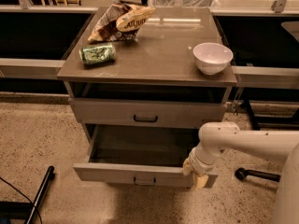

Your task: Open middle drawer

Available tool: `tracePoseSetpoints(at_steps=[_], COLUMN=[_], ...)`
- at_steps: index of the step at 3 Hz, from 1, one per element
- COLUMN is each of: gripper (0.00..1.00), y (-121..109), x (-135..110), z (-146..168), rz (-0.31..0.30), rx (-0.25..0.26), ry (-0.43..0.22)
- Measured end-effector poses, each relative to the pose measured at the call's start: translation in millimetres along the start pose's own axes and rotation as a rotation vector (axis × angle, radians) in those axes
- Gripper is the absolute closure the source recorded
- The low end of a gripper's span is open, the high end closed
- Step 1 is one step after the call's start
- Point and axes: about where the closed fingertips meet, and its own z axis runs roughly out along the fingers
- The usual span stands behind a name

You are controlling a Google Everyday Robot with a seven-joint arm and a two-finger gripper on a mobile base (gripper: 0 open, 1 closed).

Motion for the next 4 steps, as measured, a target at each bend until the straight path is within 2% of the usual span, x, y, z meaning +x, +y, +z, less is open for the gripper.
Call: tracePoseSetpoints(at_steps=[1, 2, 3, 4], gripper=[0.0, 0.0, 0.0, 0.19], y=[0, -9, -27, -53], x=[0, -1, 9, 31], z=[0, -10, -20, -26], rz=[0.0, 0.024, 0.09, 0.159], rx=[0.0, -0.007, -0.019, -0.009], ry=[0.0, 0.031, 0.062, 0.068])
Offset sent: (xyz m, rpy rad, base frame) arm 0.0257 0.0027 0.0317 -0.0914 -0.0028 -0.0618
